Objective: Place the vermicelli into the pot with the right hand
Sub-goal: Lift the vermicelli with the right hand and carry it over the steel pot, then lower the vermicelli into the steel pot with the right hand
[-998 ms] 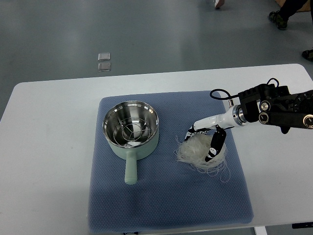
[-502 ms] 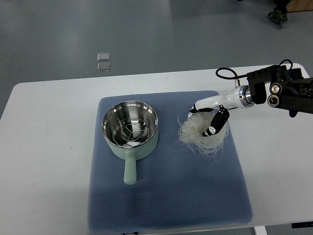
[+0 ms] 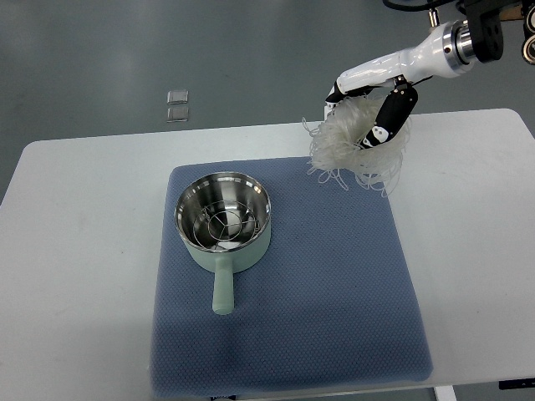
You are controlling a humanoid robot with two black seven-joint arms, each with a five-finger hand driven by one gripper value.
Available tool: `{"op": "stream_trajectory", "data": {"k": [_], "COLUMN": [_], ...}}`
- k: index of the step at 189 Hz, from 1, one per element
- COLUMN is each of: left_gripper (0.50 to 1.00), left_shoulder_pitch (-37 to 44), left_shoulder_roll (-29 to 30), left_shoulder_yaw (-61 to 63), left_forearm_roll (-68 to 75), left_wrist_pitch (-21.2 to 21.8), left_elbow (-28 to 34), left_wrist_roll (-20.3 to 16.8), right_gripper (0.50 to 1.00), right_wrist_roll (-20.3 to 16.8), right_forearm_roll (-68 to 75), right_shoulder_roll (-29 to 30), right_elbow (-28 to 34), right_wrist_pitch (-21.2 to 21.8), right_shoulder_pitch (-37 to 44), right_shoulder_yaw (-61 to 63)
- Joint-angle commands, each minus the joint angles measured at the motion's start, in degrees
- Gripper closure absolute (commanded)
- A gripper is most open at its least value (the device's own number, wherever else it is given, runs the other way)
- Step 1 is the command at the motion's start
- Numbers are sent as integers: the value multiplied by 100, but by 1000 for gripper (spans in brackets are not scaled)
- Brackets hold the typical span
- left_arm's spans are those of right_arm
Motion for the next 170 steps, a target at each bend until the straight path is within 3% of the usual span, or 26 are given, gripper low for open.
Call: {"op": "stream_trajectory", "data": {"k": [1,27,46,94,115,143,170], "left_gripper": [500,500,500,500,500,500,500], "left_shoulder_pitch": [-4,5,-4,-4,-4,-4,-21], "left_shoulder_roll": [0,0,0,0,0,0,0], "left_shoulder_yaw": [0,0,0,0,0,0,0], "left_forearm_roll": [0,0,0,0,0,0,0], "left_wrist_pitch": [-1,-1,-1,-1,-1,-1,-1], "left_elbow": [0,0,-27,0,0,0,-18], "left_wrist_roll": [0,0,0,0,0,0,0], "right_gripper": [1000,1000,1000,1000,1000,1000,1000], "right_wrist_roll": [0,9,0,0,0,0,-9], "right_forearm_roll": [0,27,79,281,281,273,229], "right_shoulder_roll": [27,168,660,2673,3428,3965,4000], "right_elbow": [1,-52,-219,-1652,-2266,-2697,-2882], "right_wrist_pitch": [26,-9,-35,-229,-290,-387,-492], "right_shoulder_pitch": [132,264,404,360,-70,-544,-852], "right_shoulder_yaw": [0,0,-17,-44,-35,-35,-44]}}
